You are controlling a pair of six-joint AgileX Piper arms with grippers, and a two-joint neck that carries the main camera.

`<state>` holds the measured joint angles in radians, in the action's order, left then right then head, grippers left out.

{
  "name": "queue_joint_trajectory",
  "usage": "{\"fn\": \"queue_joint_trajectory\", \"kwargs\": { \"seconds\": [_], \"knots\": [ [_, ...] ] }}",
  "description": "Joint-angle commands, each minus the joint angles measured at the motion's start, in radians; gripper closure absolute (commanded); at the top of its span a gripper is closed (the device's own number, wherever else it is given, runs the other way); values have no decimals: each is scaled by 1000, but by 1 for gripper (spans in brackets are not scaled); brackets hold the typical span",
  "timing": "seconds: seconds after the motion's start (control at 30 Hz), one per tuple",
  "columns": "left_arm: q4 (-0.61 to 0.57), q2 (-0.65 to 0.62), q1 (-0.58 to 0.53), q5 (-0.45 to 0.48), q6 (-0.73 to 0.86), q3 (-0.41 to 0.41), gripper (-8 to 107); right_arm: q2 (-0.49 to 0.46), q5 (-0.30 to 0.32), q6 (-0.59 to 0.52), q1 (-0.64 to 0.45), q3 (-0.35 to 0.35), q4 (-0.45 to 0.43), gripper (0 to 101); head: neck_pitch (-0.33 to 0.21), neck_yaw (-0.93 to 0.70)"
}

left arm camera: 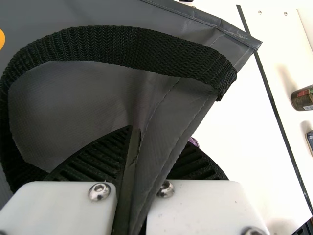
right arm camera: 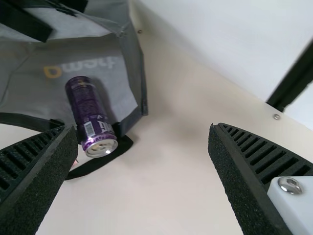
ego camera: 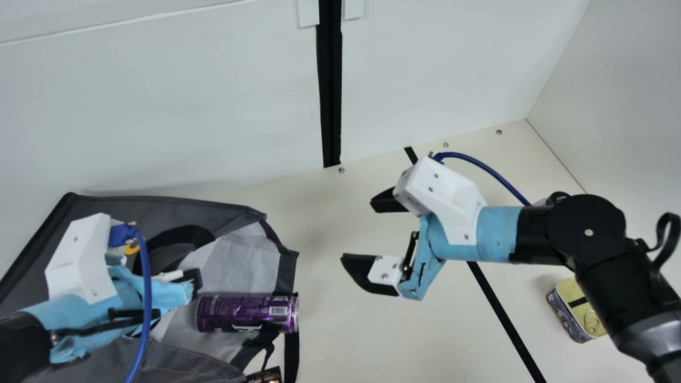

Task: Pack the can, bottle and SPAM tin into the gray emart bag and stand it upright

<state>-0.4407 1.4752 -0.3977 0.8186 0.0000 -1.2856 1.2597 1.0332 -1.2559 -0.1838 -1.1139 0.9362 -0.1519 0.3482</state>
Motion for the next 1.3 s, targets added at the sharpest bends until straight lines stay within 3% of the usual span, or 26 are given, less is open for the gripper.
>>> {"fn": "queue_joint_trajectory", "kwargs": {
  "seconds": [0.0, 0.23, 0.67, 1.27],
  "knots": [
    [0, 0, 0, 0, 0, 0, 107, -9, -1, 12, -22, -4, -6, 6, -23, 1],
    [0, 0, 0, 0, 0, 0, 107, -50, -7, 64, -92, -14, -60, 6, -23, 1],
    [0, 0, 0, 0, 0, 0, 107, -111, -46, 261, -224, -37, -248, 6, -23, 1],
    [0, 0, 0, 0, 0, 0, 107, -135, -19, 533, -324, -129, -532, 6, -23, 1]
  ]
}}
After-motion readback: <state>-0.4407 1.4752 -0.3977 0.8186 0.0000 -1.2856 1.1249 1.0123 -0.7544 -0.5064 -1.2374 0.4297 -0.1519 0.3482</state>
